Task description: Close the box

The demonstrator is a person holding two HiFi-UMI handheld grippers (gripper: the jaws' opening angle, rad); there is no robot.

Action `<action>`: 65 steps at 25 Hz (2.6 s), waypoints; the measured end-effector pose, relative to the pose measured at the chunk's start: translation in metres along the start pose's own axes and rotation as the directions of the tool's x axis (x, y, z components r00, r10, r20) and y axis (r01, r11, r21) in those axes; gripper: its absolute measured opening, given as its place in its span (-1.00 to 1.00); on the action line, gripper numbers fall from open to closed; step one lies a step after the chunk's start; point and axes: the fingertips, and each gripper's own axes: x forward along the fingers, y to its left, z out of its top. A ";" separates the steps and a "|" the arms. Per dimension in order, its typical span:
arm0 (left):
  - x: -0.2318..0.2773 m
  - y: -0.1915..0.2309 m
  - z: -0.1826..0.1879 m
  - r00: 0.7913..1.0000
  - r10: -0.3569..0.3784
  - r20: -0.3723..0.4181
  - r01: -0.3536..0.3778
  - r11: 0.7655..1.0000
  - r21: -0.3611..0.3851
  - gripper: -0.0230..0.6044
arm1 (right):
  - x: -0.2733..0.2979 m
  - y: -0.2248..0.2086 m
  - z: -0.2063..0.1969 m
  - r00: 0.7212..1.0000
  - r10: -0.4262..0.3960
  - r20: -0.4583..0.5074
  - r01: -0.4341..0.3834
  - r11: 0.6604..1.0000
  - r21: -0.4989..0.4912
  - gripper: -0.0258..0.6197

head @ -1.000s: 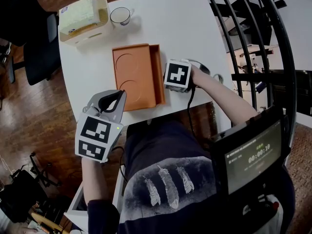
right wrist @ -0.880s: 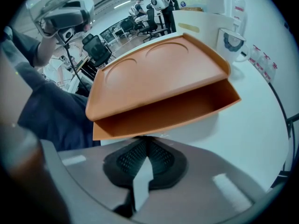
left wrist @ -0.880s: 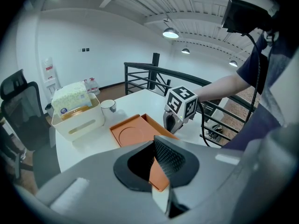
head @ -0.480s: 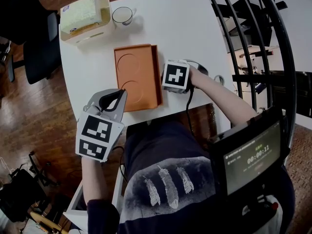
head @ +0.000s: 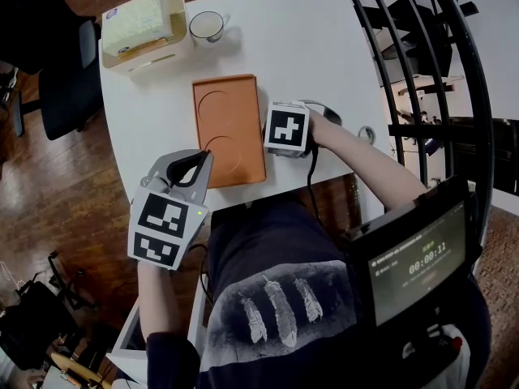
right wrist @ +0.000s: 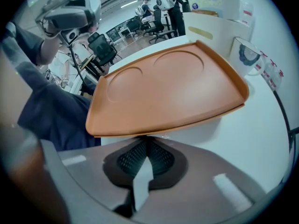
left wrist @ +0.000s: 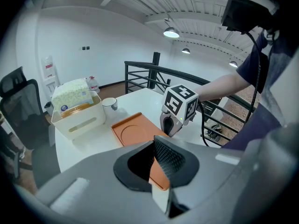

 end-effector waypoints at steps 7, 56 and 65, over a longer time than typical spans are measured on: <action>-0.002 0.001 -0.001 1.000 -0.010 0.003 0.010 1.000 -0.009 -0.88 | -0.002 0.003 0.001 1.000 0.019 -0.020 -0.020 1.000 -0.019 -0.91; 0.026 -0.023 0.034 0.997 -0.064 -0.047 0.067 0.995 0.079 -0.88 | -0.104 -0.016 -0.059 0.993 -0.075 0.090 0.065 0.992 0.109 -0.91; 0.027 -0.014 0.035 0.996 -0.051 -0.079 0.057 0.995 0.082 -0.88 | -0.105 -0.013 -0.053 0.993 -0.064 0.103 0.055 0.994 0.095 -0.91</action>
